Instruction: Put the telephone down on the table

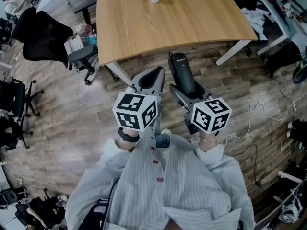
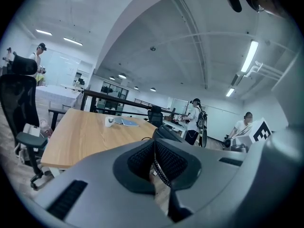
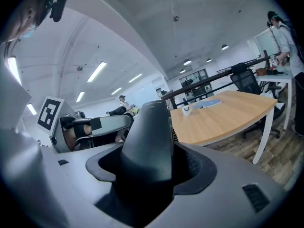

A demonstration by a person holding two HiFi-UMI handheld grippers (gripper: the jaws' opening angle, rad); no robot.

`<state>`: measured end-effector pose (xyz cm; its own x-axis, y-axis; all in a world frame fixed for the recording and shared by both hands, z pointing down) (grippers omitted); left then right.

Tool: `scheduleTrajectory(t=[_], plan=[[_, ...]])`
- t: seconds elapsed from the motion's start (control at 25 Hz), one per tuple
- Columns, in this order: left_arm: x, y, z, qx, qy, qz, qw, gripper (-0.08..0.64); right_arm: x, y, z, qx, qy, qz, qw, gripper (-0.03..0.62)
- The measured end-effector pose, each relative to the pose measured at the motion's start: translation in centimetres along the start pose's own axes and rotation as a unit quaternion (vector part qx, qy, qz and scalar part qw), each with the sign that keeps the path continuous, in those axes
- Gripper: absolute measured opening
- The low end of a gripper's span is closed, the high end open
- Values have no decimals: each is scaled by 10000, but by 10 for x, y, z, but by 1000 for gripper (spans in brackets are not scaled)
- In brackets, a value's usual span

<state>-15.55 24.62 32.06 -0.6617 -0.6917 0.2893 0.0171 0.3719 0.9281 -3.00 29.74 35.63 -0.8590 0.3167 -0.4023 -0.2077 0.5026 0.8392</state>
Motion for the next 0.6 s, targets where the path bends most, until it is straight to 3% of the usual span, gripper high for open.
scheduleTrajectory(t=[0.6], plan=[[104, -60, -100, 134, 366, -47, 9992, 17, -51, -77, -111, -112, 434, -188, 9988, 334]])
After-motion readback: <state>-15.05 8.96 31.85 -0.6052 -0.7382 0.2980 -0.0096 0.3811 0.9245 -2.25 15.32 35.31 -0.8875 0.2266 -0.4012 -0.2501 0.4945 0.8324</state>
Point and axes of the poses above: the fingertips, and each gripper's own axes: z backward along the fingers, x to its left, y out of its underside, the point moved 6 cm from there along z, backward along the fingers, and after that the axes turned 1 degree about -z, right-handed, at the moved point
